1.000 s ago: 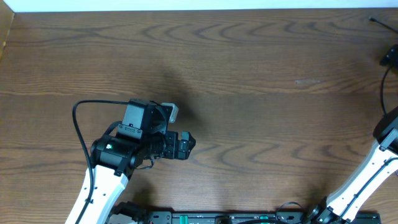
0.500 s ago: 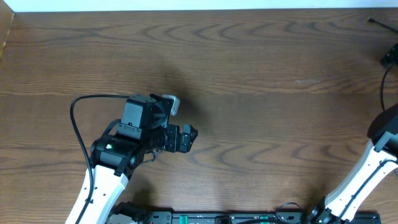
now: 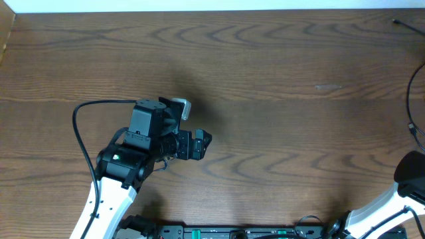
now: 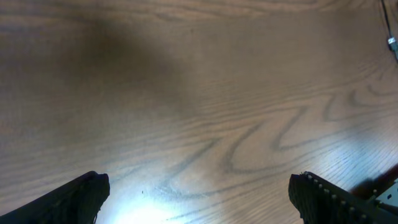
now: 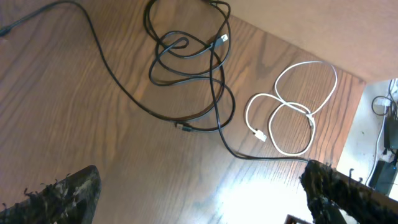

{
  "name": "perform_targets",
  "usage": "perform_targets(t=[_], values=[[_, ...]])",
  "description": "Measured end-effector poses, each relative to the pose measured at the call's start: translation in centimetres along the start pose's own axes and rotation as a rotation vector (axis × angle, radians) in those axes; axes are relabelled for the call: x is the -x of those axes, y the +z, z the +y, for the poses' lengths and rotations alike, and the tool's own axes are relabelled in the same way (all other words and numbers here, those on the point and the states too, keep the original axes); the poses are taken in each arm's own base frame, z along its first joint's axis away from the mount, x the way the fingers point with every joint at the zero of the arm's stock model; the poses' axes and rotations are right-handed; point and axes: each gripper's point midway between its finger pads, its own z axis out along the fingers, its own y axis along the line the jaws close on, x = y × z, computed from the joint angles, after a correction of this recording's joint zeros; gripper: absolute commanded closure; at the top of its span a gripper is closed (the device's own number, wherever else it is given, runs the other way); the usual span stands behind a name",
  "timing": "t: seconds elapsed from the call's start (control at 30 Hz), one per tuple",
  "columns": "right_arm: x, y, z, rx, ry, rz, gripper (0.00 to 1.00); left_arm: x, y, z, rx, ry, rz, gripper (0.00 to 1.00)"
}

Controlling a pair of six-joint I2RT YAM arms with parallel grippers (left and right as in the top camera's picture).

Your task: Untangle cables

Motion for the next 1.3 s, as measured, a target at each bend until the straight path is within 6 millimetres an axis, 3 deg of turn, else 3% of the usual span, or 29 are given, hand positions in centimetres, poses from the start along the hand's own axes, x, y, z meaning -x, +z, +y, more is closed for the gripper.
perform_targets(t=[0.17,0.3,0.47,0.57,0.67,0.87,1.03,1.3], values=[[0.2,-0.6,1.8,0.083,-0.035,-0.015,0.01,0.5,-0.1,-0.1,-0.004,0.013,-0.021,0.02],[0.2,-3.5,3.4,0.213,-0.102,-0.073,0.01,0.8,-0.6,0.3,0.03,0.025,-0.049,0.02],[-1.6,-7.7,4.3,0.367,-0.209,-0.159,0.01,1.9,-2.3,1.6,0.131,0.033,-0.139,0.02],[-4.1,-8.2,5.5,0.445,-0.293,-0.19,0.01,2.4,-3.6,2.8,0.22,0.021,-0.2,0.02],[-7.4,-7.3,6.9,0.497,-0.379,-0.179,0.01,2.7,-4.8,3.6,0.281,0.009,-0.244,0.02],[-14.1,-7.4,9.1,0.63,-0.57,-0.163,0.01,2.0,-6.7,5.4,0.398,-0.038,-0.281,0.02],[-18.6,-8.4,9.1,0.69,-0.683,-0.135,0.01,1.7,-8.3,6.1,0.452,-0.067,-0.323,0.02],[-24.0,-5.9,7.7,0.674,-0.77,-0.083,0.01,0.8,-11.3,6.1,0.471,-0.097,-0.416,0.02]])
